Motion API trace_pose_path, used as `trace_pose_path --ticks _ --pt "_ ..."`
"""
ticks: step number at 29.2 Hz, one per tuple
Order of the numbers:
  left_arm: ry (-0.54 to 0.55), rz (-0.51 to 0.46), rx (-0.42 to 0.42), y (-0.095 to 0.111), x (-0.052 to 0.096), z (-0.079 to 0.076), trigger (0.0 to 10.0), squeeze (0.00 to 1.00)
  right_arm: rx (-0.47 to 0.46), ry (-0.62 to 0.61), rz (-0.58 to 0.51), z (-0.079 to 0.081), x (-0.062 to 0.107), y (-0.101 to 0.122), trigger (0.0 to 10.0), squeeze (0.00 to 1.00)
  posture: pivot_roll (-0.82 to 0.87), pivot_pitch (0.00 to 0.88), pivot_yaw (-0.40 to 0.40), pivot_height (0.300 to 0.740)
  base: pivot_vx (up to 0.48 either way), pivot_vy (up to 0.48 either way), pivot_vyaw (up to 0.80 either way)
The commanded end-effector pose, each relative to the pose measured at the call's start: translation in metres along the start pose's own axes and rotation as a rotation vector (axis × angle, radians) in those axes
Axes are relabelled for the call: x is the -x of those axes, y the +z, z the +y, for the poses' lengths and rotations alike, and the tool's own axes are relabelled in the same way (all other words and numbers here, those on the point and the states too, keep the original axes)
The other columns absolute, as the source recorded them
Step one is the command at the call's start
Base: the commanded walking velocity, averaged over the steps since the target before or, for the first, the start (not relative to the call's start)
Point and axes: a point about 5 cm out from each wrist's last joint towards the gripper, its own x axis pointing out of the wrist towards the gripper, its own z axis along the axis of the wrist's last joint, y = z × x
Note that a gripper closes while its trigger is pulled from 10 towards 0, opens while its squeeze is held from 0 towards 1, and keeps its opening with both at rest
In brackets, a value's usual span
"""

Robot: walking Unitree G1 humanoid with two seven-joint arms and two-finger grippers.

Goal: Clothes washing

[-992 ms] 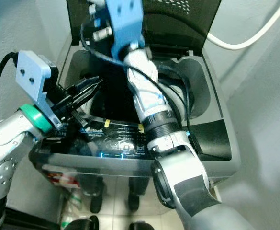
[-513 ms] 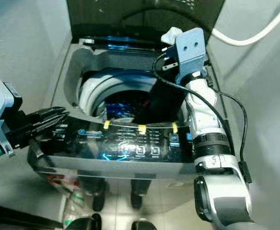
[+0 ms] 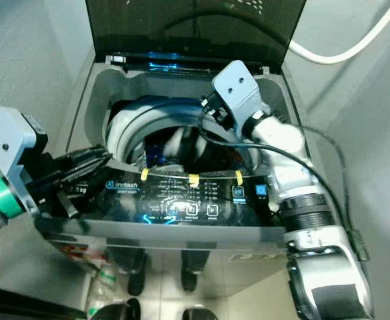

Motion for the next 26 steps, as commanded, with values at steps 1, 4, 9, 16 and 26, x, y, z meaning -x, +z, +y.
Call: trace_pose_path --ticks 1,4,9,16,26 --pt "-0.003 -0.003 -0.002 0.000 0.000 -0.002 10.0 0.00 -0.020 0.079 -0.003 0.006 0.004 -0.001 10.0 0.00 0.06 0.023 0.025 0.740 0.000 0.000 0.00" --pt "0.005 -0.006 -0.001 0.000 0.000 -0.002 10.0 0.00 -0.050 0.124 -0.031 0.008 0.009 0.002 10.0 0.00 0.06 0.023 0.023 0.740 0.000 0.000 0.00" --pt "0.031 -0.016 0.002 0.000 -0.002 -0.001 10.0 0.00 -0.211 0.203 -0.182 0.017 0.020 0.019 10.0 0.00 0.07 0.027 0.018 0.740 0.000 0.000 0.00" --pt "0.075 -0.065 0.006 0.007 -0.011 0.003 10.0 0.00 -0.583 0.146 -0.647 0.003 0.038 0.076 10.0 0.00 0.05 0.026 0.024 0.740 0.000 0.000 0.00" --pt "0.130 -0.118 0.003 0.016 -0.019 0.013 10.0 0.00 -0.859 0.096 -0.982 -0.021 0.062 0.096 10.0 0.00 0.04 0.032 0.026 0.740 0.000 0.000 0.00"
